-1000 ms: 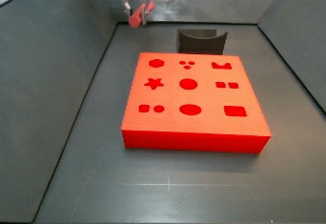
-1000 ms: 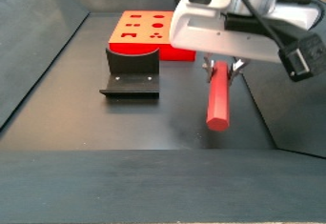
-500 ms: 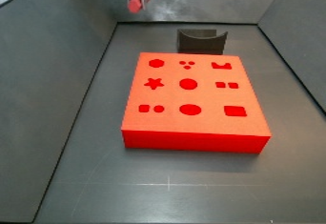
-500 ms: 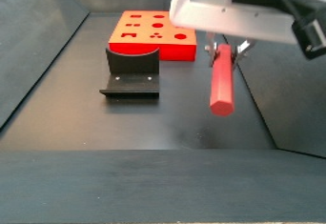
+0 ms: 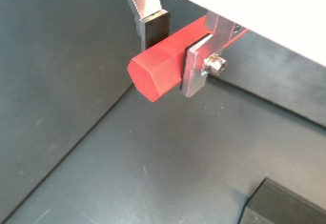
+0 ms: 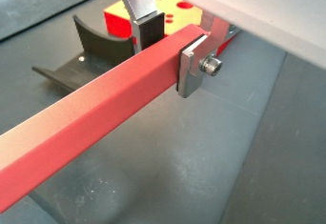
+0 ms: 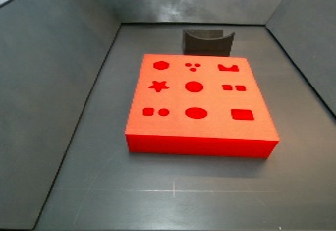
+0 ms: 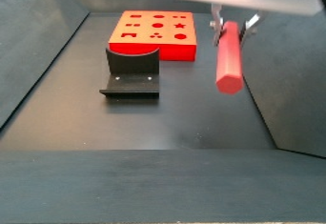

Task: Pick up the hexagon object. Move up. Place the hexagon object on the fixture. Regrasp the hexagon object. Move to above the board. Insert the hexagon object.
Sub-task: Place the hexagon object on the fixture.

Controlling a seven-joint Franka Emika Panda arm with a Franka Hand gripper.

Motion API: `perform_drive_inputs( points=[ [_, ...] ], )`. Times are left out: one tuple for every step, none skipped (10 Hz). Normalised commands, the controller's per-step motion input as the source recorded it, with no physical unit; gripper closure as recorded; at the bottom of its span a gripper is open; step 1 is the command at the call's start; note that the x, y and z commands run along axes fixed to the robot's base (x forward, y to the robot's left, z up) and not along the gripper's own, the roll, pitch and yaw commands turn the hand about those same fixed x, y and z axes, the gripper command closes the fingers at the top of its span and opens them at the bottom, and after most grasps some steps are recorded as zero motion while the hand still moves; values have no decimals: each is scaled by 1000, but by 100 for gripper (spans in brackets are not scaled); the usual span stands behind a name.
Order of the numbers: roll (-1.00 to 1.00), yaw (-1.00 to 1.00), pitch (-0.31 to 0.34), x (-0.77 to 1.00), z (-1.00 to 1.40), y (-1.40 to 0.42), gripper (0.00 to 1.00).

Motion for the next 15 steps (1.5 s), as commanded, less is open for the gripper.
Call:
perform_drive_inputs(
  points=[
    [111, 23, 98, -20, 613, 2, 100],
    [90, 21, 100, -11, 438, 4, 100],
    [88, 20, 104, -6, 300, 9, 100],
    [42, 834, -65, 1000, -149, -352, 100],
    [39, 801, -55, 1000, -211, -349, 100],
    [24, 540, -44, 1000, -198, -285, 100],
    [-3, 359, -14, 1000, -163, -248, 100],
    [-17, 270, 4, 1000, -150, -235, 100],
    [-29, 127, 7, 1000, -144, -189, 100],
    [-34, 71, 3, 1000, -129, -159, 100],
    [-37, 48, 3, 1000, -118, -136, 100],
    [-39, 39, 5, 1000, -108, -119, 100],
    [-39, 37, 10, 1000, -96, -98, 100],
    [-42, 32, 19, 961, -78, -62, 100],
    [-44, 32, 28, 841, -57, -39, 100]
  ],
)
